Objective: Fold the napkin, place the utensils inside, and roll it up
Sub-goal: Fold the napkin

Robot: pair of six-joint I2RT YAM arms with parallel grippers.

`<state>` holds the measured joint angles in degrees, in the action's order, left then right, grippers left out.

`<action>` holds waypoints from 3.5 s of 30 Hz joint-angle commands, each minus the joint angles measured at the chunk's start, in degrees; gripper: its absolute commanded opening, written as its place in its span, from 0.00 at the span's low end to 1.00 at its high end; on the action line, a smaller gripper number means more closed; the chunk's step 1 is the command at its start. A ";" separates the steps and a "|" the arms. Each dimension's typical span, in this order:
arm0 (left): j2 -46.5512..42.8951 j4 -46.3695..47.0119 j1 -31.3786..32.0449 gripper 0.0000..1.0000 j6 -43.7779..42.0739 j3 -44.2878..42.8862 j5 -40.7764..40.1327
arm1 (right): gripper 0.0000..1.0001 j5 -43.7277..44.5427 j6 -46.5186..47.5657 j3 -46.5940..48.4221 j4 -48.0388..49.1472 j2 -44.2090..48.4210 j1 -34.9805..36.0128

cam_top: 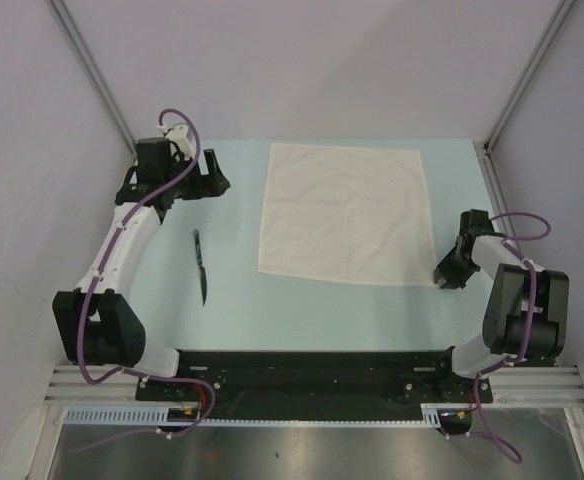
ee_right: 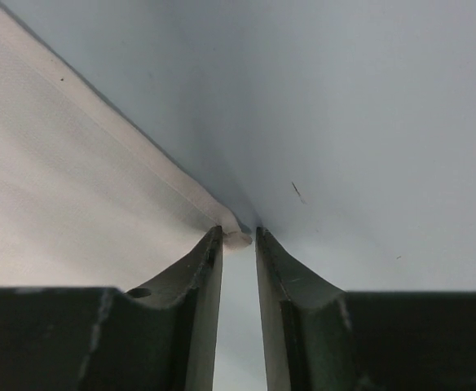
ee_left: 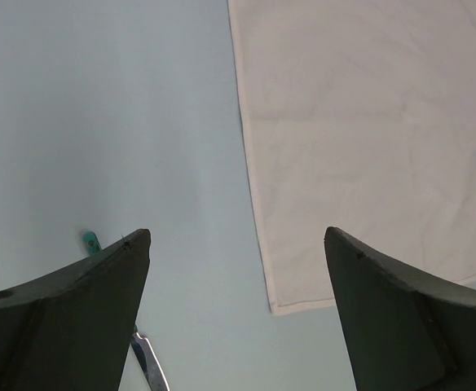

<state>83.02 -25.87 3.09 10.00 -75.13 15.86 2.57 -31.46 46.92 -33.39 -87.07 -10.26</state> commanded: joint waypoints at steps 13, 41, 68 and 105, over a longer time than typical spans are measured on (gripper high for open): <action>-1.90 1.08 -0.02 0.92 -1.21 -1.33 1.46 | 0.00 2.79 -0.09 -1.04 1.40 0.67 -0.72; -1.55 0.91 -0.02 0.91 -0.68 -1.60 2.86 | 0.00 7.27 -0.79 18.88 0.06 -2.91 7.52; -1.55 0.20 -0.19 0.92 -1.39 -1.86 1.28 | 0.00 -11.79 -19.22 64.35 33.81 -54.07 30.48; 1.70 -0.50 -0.28 0.91 -1.21 -2.21 2.16 | 0.00 8.59 -38.23 97.83 59.40 -79.48 37.68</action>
<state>84.55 -26.81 3.07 9.96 -75.13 17.19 4.73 -66.89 139.59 21.34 -165.29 26.94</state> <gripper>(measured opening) 0.917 0.020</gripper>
